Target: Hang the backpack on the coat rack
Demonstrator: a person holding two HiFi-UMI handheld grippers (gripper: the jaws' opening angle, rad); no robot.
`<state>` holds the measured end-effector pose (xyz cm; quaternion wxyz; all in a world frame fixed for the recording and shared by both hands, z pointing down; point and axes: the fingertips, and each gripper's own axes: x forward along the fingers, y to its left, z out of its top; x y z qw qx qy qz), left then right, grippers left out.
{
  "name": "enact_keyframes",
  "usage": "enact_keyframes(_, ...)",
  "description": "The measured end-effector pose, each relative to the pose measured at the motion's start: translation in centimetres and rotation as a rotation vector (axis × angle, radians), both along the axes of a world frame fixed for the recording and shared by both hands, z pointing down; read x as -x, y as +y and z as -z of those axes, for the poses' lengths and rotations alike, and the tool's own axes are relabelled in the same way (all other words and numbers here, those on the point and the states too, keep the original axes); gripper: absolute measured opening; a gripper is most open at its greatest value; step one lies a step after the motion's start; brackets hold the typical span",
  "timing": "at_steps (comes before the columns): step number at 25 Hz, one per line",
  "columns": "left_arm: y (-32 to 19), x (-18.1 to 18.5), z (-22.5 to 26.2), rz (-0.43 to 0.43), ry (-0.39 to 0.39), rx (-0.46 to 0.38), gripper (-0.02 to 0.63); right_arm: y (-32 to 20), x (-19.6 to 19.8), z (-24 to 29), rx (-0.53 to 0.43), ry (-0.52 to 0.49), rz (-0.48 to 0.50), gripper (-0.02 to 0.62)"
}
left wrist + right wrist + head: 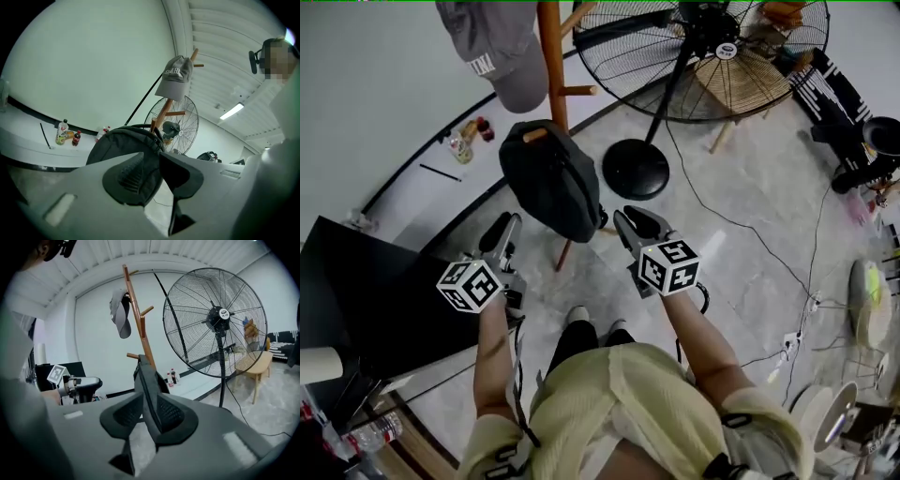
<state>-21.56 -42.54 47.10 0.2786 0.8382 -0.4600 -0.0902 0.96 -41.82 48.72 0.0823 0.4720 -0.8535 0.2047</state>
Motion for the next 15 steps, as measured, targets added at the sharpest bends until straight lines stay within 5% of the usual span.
enact_keyframes(8, 3.4, -0.6, 1.1, 0.067, 0.044, 0.026, -0.011, 2.4, -0.4, 0.6, -0.009, -0.037, 0.047, 0.071)
enact_keyframes(15, 6.0, -0.9, 1.0, 0.1, 0.033, 0.057, -0.011, 3.7, -1.1, 1.7, -0.036, -0.06, 0.066, 0.013)
